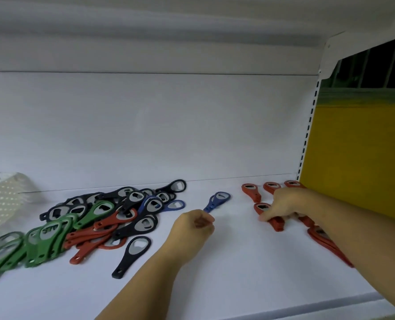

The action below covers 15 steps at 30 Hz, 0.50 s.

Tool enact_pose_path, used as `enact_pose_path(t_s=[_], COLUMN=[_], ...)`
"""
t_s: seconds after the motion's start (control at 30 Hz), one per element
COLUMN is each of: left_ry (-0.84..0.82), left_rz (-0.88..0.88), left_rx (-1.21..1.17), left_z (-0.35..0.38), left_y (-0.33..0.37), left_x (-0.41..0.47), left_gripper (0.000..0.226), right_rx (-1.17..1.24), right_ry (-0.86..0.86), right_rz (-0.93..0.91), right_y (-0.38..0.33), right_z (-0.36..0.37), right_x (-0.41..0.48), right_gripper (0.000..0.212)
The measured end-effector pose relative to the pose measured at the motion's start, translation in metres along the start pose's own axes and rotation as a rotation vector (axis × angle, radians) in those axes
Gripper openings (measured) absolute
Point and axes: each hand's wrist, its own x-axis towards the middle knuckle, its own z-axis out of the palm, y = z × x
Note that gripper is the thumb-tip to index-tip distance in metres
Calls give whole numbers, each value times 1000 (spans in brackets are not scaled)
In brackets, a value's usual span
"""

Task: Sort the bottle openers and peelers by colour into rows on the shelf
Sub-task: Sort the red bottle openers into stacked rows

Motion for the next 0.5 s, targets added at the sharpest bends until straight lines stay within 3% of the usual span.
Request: enact_pose_path(t_s=[0.07,0.17,0.37,0.5], left_ry=[6,50,210,346], left_rz=[1,18,72,88], left_rx=[-4,15,98,390], left_z=[0,1,-15,-71], left_y=[2,4,15,0], left_x=[-2,-4,-15,-39], left_gripper=[15,20,19,23], right_rx=[-32,176,238,260], right_ry=[106,237,57,148], right_rz=[-23,-165,-518,-649], right_y=[3,-3,-63,-106], right_z=[-3,-9,32,67], right_x=[-1,-7,-43,-48], right_gripper=[62,51,42,26])
